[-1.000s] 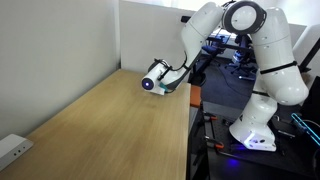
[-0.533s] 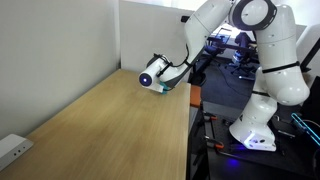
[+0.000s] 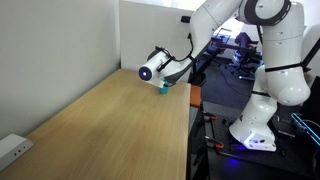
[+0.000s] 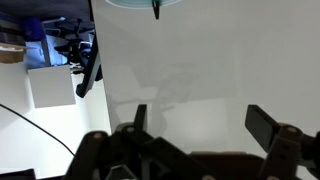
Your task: Put the green pen in the light blue cup
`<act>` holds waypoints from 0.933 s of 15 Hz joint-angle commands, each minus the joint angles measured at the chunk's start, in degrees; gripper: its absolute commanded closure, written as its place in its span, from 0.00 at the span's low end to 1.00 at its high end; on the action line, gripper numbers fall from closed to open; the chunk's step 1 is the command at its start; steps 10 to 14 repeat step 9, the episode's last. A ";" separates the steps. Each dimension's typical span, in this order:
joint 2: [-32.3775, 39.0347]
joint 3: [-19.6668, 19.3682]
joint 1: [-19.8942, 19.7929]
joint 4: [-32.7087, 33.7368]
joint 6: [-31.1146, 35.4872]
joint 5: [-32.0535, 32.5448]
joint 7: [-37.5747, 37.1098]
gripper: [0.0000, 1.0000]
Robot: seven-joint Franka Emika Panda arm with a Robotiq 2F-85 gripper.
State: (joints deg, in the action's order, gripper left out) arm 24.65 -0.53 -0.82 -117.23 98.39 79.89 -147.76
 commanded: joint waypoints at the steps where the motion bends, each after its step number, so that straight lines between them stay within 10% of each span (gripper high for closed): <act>1: -4.66 0.58 0.88 -3.29 -2.71 -1.22 0.54 0.00; 14: -5.06 0.73 1.02 -3.49 -1.36 -0.15 0.08 0.00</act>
